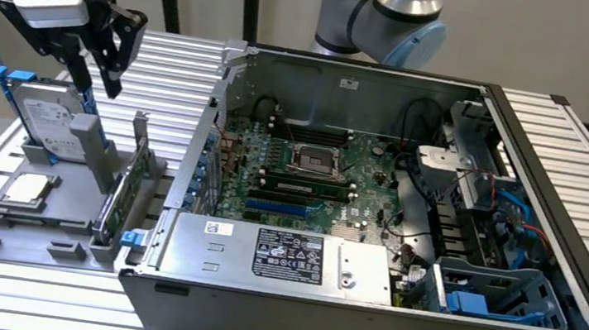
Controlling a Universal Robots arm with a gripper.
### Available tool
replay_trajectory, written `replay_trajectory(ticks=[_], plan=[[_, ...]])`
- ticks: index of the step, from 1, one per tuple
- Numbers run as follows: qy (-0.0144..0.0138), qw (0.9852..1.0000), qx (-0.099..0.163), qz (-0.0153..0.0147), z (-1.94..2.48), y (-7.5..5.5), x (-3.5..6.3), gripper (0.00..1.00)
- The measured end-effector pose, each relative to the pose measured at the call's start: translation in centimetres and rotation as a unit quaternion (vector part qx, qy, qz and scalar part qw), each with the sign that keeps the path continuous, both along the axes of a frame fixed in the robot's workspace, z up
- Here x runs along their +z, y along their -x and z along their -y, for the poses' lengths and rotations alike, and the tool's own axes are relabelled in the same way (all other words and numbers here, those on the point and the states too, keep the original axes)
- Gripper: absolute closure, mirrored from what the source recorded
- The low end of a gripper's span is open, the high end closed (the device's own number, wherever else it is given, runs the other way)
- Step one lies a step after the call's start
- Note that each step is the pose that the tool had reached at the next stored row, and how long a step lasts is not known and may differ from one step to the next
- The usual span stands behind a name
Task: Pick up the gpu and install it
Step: 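Pick up the gpu and move the gpu toward the slot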
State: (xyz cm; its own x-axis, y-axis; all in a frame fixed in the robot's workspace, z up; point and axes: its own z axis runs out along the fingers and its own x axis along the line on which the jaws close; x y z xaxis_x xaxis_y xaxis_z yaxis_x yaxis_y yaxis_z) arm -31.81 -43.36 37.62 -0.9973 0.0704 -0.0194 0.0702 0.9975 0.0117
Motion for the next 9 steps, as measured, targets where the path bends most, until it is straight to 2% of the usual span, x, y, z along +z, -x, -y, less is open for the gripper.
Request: replay_trajectory(ticks=[2, 4, 9], plan=[[0.0005, 1.0000, 0.000, 0.0000, 0.08, 0.0, -0.25, 0.58], [0.0006, 1.0000, 0.000, -0.0001, 0.57, -0.1, -0.62, 0.58], [0.0005, 1.0000, 0.000, -0.0001, 1.44, -0.5, -1.53, 0.58]])
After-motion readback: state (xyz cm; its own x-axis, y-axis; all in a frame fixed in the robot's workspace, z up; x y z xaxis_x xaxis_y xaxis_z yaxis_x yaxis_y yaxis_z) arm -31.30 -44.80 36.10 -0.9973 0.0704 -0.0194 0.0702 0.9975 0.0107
